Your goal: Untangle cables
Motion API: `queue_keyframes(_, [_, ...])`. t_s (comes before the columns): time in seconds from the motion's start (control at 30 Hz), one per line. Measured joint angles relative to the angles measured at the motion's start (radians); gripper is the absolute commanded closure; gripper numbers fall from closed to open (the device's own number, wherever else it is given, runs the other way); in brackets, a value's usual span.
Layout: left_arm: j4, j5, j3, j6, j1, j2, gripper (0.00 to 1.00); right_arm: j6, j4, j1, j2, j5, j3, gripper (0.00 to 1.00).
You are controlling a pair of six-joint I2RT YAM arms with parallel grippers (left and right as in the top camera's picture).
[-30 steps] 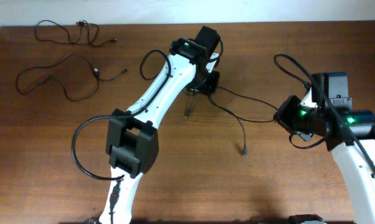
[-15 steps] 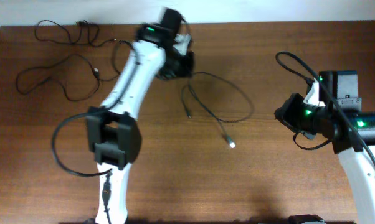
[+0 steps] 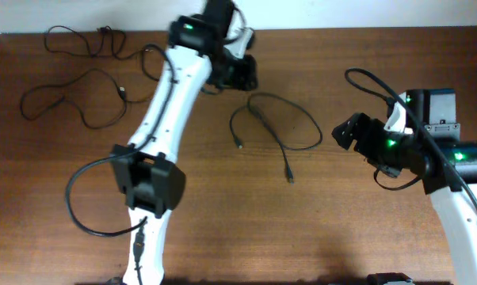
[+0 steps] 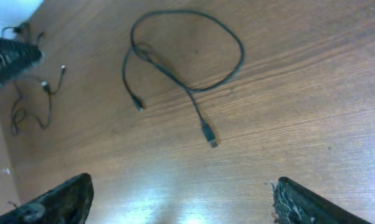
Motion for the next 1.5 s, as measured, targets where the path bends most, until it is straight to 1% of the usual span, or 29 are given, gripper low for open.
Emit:
queue_keyframes(0.07, [-0.003, -0.060, 0.000, -0.014, -0.045, 0.032, 0.50, 0.002, 0.013, 0.000, 0.058, 0.045, 0.003, 0.02])
queue_keyframes(0.1, [-0.008, -0.084, -0.003, -0.020, -0.068, 0.070, 0.44, 0.001, 0.018, 0.000, 0.093, 0.060, 0.003, 0.02])
queue_keyframes(0.17, [-0.013, -0.106, -0.013, -0.029, -0.068, 0.110, 0.44, 0.002, 0.043, -0.001, 0.180, 0.074, 0.003, 0.01])
queue_keyframes(0.2, [-0.016, -0.116, -0.013, -0.032, -0.059, 0.120, 0.32, 0.001, 0.061, -0.001, 0.233, 0.076, 0.003, 0.05])
queue_keyframes(0.23, [-0.016, -0.124, -0.014, -0.042, -0.040, 0.124, 0.09, 0.002, 0.078, -0.001, 0.300, 0.074, 0.003, 0.16])
queue_keyframes(0.27, [-0.019, -0.132, -0.014, -0.049, -0.015, 0.124, 0.00, 0.002, 0.106, 0.000, 0.369, 0.053, 0.003, 0.27])
queue_keyframes(0.3, [-0.019, -0.132, -0.014, -0.053, 0.001, 0.124, 0.01, 0.005, 0.126, 0.002, 0.406, 0.042, 0.003, 0.32])
queue_keyframes(0.37, [-0.041, -0.138, -0.014, -0.061, 0.042, 0.124, 0.01, 0.000, 0.172, 0.018, 0.509, 0.023, 0.003, 0.37])
queue_keyframes(0.43, [-0.051, -0.143, -0.014, -0.062, 0.084, 0.124, 0.01, 0.018, 0.237, 0.051, 0.593, 0.024, 0.004, 0.38])
queue_keyframes(0.53, [-0.051, -0.143, -0.014, -0.062, 0.097, 0.124, 0.01, 0.083, 0.278, 0.112, 0.673, 0.112, 0.003, 0.41])
queue_keyframes(0.77, [-0.045, -0.165, -0.014, -0.061, 0.095, 0.124, 0.01, 0.132, 0.306, 0.204, 0.684, 0.340, 0.003, 0.41])
queue_keyframes(0.97, [-0.045, -0.165, -0.014, -0.061, 0.095, 0.124, 0.01, 0.142, 0.339, 0.206, 0.687, 0.386, -0.005, 0.46])
queue_keyframes(1.03, [-0.045, -0.165, -0.014, -0.061, 0.095, 0.124, 0.01, 0.143, 0.355, 0.206, 0.687, 0.388, -0.015, 0.52])
queue_keyframes(1.23, [-0.045, -0.165, -0.014, -0.061, 0.095, 0.124, 0.01, 0.143, 0.377, 0.206, 0.728, 0.402, -0.015, 0.53])
queue_keyframes(1.27, [-0.045, -0.166, -0.014, -0.061, 0.095, 0.124, 0.01, 0.144, 0.377, 0.206, 0.730, 0.406, -0.014, 0.61])
queue_keyframes(1.3, [-0.045, -0.165, -0.014, -0.061, 0.095, 0.124, 0.01, 0.144, 0.377, 0.206, 0.730, 0.407, -0.014, 0.72])
queue_keyframes(1.33, [-0.045, -0.165, -0.014, -0.061, 0.095, 0.124, 0.01, 0.143, 0.377, 0.206, 0.731, 0.410, -0.014, 0.85])
queue_keyframes(1.37, [-0.045, -0.166, -0.014, -0.061, 0.095, 0.124, 0.01, 0.146, 0.377, 0.206, 0.731, 0.412, -0.014, 0.93])
queue_keyframes(1.4, [-0.046, -0.166, -0.014, -0.061, 0.095, 0.124, 0.01, 0.147, 0.377, 0.206, 0.732, 0.414, -0.014, 0.96])
queue_keyframes(1.5, [-0.045, -0.166, -0.014, -0.061, 0.095, 0.124, 0.01, 0.148, 0.373, 0.206, 0.732, 0.402, -0.010, 0.96])
